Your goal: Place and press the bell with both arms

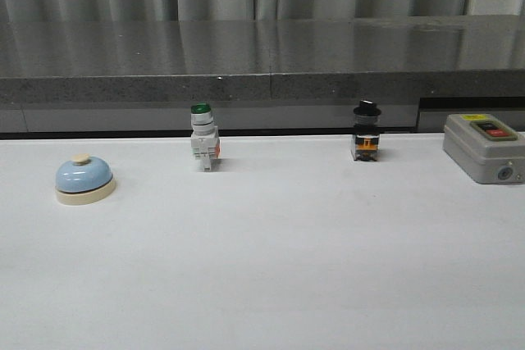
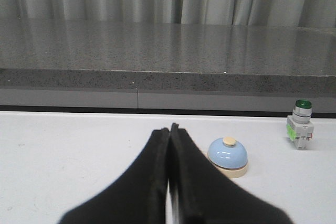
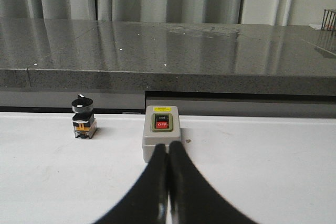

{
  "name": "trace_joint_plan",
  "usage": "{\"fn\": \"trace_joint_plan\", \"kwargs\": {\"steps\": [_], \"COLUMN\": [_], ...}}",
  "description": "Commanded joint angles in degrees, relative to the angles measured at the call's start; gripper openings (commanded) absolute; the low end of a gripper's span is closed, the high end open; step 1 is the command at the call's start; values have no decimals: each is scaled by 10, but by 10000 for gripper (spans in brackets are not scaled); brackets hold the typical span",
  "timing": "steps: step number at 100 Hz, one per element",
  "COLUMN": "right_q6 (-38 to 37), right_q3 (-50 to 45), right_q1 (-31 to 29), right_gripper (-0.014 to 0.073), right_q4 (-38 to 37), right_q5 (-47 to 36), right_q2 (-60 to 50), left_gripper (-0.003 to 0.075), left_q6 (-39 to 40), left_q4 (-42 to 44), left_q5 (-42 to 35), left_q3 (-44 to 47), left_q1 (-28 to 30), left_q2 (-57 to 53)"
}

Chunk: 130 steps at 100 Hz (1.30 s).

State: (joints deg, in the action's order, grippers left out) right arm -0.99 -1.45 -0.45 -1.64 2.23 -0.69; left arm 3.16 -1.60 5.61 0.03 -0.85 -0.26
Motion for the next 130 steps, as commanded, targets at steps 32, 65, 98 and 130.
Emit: {"fn": "trace_joint_plan", "kwargs": {"steps": [32, 65, 98, 130], "right_q6": [3, 3, 3, 3], "right_q3": [8, 8, 8, 8], "right_q1": [-3, -3, -3, -3], "right_gripper": [-70, -70, -70, -70], "right_q4": [-5, -5, -5, -5], "right_q5": [-46, -46, -46, -46], "right_q2": [-6, -6, -6, -6], "left_gripper": [-20, -20, -20, 186], "left_q6": [2, 2, 2, 2], "left_q4": [-6, -6, 11, 16], "left_q5": [-83, 4, 18, 19], "left_q3": [11, -92, -206, -326], "left_q1": [1, 1, -1, -1], "left_q2": [-17, 58, 237, 438]}}
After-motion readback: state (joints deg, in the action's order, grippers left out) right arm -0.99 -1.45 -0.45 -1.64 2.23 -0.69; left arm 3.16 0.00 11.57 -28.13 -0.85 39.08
